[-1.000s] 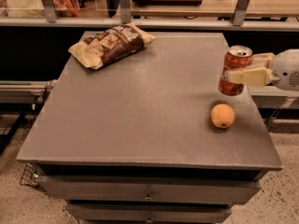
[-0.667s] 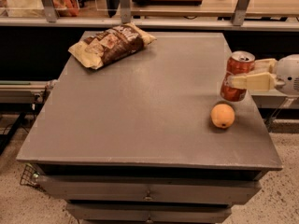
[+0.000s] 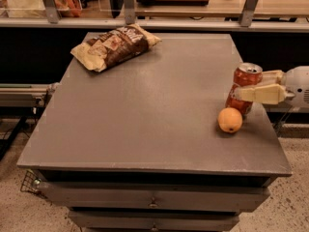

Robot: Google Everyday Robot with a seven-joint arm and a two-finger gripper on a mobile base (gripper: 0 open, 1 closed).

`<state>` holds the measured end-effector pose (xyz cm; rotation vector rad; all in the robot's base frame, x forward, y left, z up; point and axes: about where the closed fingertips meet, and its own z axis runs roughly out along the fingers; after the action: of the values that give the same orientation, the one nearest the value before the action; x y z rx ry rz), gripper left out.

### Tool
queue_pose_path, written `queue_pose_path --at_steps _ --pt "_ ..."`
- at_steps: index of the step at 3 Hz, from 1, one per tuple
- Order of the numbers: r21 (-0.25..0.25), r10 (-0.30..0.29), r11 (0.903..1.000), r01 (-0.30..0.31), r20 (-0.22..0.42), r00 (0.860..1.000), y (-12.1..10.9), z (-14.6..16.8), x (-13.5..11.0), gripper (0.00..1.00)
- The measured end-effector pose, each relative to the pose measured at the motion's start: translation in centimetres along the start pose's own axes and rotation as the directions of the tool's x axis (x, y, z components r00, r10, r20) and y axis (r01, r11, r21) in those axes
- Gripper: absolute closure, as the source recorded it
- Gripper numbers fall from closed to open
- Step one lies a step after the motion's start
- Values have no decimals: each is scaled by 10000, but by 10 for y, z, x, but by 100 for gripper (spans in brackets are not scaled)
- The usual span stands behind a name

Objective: Move coke can near orange

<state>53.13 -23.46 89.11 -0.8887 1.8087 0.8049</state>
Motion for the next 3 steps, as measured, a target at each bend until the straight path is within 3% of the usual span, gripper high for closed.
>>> queue_pose_path --at_steps 1,2,3 --pt "-101 31 9999 -30 105 9999 2 1 7 8" --pt "-87 8 10000 -7 136 9999 4 -3 7 0" --pt "176 -269 9995 264 307 9992 8 -36 -8 0"
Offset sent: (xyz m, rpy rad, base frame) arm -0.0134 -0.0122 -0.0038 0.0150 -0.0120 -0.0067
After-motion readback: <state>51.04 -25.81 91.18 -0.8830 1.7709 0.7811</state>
